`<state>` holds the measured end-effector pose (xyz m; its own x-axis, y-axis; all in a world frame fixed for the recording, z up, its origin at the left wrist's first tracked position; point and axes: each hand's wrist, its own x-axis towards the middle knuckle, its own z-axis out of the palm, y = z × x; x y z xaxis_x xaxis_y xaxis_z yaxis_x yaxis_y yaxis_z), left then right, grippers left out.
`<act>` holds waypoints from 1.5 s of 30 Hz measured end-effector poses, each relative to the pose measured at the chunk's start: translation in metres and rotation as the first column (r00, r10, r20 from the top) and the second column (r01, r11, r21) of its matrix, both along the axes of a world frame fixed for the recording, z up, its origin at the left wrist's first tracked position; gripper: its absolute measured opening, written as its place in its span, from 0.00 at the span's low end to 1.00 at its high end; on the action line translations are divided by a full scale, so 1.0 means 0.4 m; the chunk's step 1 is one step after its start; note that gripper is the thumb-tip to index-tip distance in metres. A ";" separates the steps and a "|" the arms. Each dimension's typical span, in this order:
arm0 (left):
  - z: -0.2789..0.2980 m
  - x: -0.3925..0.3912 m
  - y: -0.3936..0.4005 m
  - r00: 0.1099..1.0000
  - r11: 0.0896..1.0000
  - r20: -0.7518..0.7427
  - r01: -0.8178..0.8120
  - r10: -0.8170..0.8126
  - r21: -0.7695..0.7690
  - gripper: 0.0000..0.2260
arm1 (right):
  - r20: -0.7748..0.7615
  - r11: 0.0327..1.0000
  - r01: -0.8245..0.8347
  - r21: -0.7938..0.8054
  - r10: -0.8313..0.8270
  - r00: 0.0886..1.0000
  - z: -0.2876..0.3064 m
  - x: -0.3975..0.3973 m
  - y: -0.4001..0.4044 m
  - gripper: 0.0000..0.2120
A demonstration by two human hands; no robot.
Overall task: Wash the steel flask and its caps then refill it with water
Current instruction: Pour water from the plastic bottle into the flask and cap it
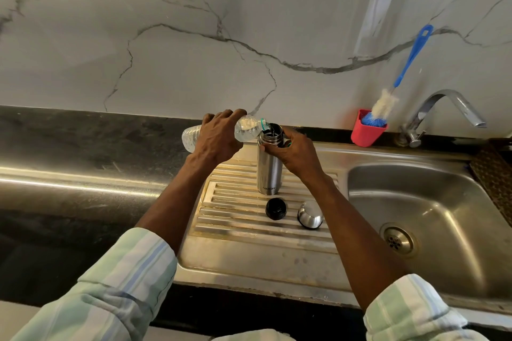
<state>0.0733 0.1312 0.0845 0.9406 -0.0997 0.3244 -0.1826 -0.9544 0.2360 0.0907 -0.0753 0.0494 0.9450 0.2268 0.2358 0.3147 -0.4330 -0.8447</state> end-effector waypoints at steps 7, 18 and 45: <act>0.004 0.000 0.002 1.000 1.000 0.002 0.006 -0.006 0.006 0.32 | -0.003 1.000 -0.006 0.002 0.006 1.000 -0.002 0.002 -0.002 0.28; 0.006 -0.001 -0.002 1.000 1.000 0.000 0.001 -0.001 0.020 0.32 | -0.004 1.000 -0.012 0.010 0.012 1.000 -0.010 0.004 -0.001 0.28; 0.016 0.006 0.002 1.000 0.997 -0.009 0.010 -0.009 0.083 0.33 | -0.020 1.000 0.004 -0.006 -0.005 1.000 -0.013 0.008 -0.001 0.29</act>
<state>0.0757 0.1319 0.0908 0.9423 -0.1351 0.3064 -0.1902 -0.9690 0.1577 0.0939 -0.0756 0.0442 0.9505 0.2239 0.2152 0.2956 -0.4396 -0.8482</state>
